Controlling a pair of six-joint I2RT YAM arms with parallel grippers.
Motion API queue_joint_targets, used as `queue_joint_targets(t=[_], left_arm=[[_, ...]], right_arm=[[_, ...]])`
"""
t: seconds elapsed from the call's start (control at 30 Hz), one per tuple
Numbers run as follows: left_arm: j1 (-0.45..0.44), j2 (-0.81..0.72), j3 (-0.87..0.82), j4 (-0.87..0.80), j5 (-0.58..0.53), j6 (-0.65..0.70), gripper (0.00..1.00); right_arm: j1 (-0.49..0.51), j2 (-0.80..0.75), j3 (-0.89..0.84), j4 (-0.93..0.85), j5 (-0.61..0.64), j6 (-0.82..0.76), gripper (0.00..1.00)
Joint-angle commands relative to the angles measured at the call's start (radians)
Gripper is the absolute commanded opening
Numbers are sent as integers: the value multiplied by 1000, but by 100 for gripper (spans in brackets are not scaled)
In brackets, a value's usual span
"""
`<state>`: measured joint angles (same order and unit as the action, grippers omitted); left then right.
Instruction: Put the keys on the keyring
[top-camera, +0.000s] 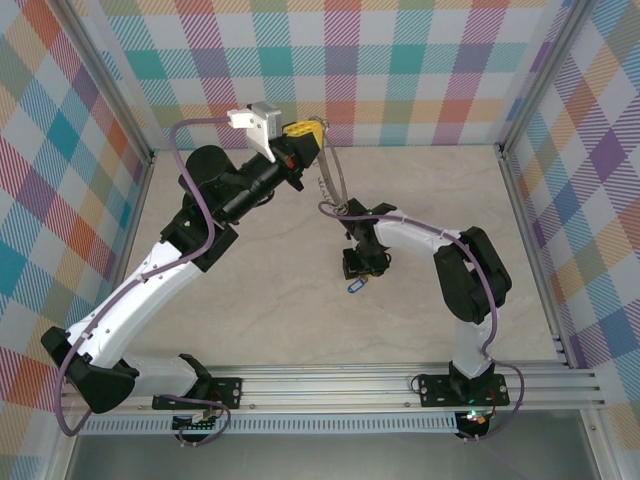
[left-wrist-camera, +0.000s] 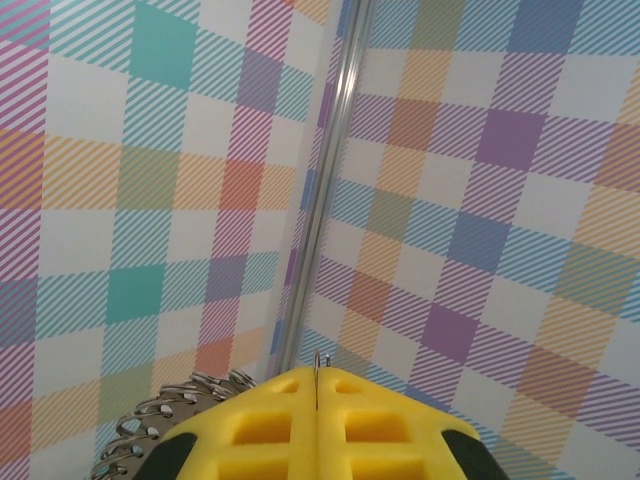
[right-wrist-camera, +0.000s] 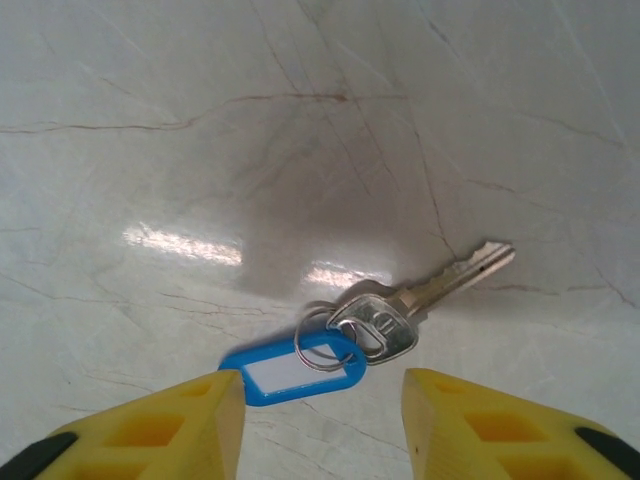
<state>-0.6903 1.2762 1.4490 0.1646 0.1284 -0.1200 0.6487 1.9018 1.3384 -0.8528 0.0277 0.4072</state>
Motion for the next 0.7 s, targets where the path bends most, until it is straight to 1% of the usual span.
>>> queue_joint_targets(t=[0.0, 0.2, 0.37, 0.47, 0.67], left_arm=[[10, -1, 26, 75, -10, -12, 0], [11, -1, 27, 72, -12, -12, 0], [11, -2, 26, 69, -12, -9, 0], [11, -2, 28, 66, -13, -10, 0], [11, -5, 26, 66, -10, -10, 0]], right_arm=[[5, 17, -35, -39, 15, 54, 51], [-3, 27, -62, -4, -44, 113, 53], [-22, 49, -36, 44, -108, 114, 54], [-41, 75, 9, 60, -147, 109, 55], [-52, 167, 170, 32, -187, 79, 54]])
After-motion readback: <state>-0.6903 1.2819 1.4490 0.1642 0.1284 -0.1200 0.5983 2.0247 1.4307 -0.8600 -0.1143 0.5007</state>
